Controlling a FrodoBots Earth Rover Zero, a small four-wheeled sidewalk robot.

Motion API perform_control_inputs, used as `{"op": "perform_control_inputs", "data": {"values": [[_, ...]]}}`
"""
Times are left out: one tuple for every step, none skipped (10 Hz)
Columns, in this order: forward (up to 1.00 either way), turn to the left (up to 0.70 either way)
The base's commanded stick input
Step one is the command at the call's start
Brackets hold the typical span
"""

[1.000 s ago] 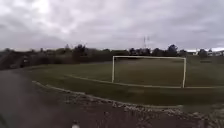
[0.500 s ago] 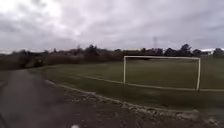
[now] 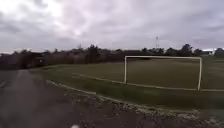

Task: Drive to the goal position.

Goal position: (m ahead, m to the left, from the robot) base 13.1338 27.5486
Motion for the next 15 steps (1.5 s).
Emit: {"op": "perform_control_inputs", "data": {"values": [[0.00,0.70],[0.00,0.70],[0.00,0.70],[0.00,0.70],[0.00,0.70],[0.00,0.70],[0.00,0.70],[0.00,0.70],[0.00,0.70],[0.00,0.70],[0.00,0.70],[0.00,0.70],[0.00,0.70],[0.00,0.70],[0.00,0.70]]}}
